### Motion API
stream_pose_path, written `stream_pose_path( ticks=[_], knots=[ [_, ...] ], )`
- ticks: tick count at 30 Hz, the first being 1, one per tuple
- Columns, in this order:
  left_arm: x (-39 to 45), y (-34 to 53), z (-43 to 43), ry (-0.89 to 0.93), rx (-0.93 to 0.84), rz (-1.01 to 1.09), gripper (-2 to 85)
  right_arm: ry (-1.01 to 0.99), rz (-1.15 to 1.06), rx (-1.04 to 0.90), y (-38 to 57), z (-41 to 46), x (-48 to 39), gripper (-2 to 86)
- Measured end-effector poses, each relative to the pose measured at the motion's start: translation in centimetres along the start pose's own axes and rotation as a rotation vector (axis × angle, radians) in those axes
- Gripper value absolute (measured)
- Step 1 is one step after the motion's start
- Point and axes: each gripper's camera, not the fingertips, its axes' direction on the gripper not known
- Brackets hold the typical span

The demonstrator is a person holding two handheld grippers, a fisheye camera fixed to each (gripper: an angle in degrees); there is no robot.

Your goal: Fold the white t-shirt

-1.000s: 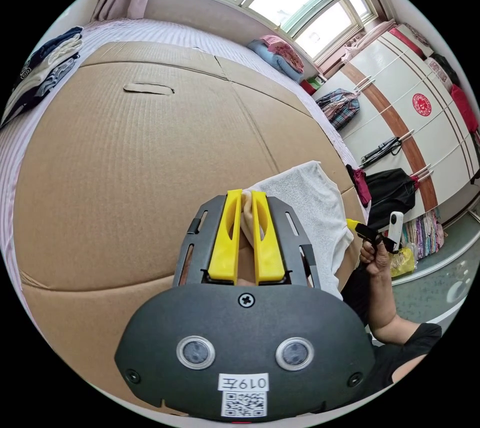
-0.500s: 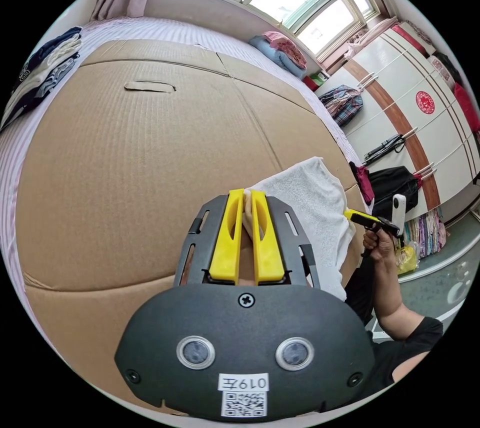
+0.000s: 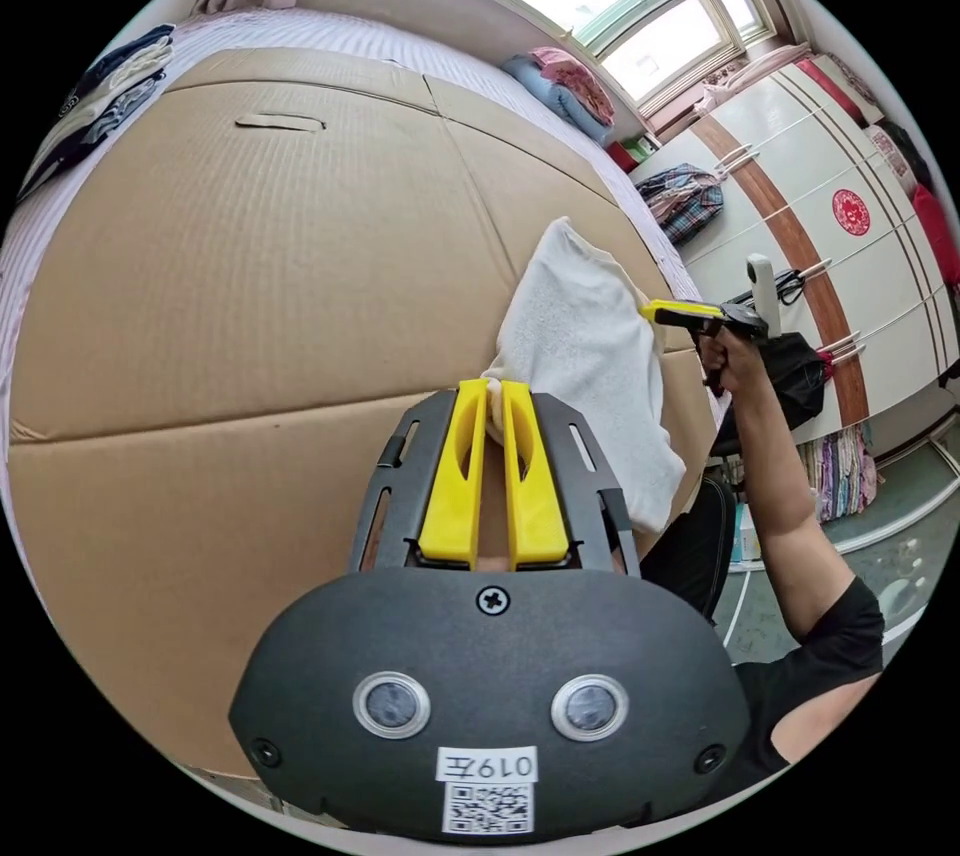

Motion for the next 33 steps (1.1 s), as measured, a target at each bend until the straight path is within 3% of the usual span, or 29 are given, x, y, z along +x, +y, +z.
stream_pose_path(
  ticks=[11,16,21,28,33],
  knots=[
    [5.4,9.2,2.6,0.070,0.109,-0.117,1.0,0.045,-0.327,-0.039,-8.1,3.7,-2.1,3.6],
    [4.1,12.1,1.8,0.163,0.201,-0.232,1.3,0.122,-0.270,-0.014,-6.8,4.7,-3.2,8.1],
    [4.2,14.4,-1.0,0.185,0.309,-0.229,1.2,0.149,-0.321,0.232,0.7,1.0,-8.5,7.1],
    [5.0,16.2,-1.5,0.169,0.300,-0.229,2.0,0.432,-0.427,0.622,19.9,4.3,-27.6,2.8],
    [7.4,17.2,-0.2,0.115,0.199,-0.158,6.5,0.651,-0.491,0.421,25.2,13.9,-34.7,6.4]
  ],
)
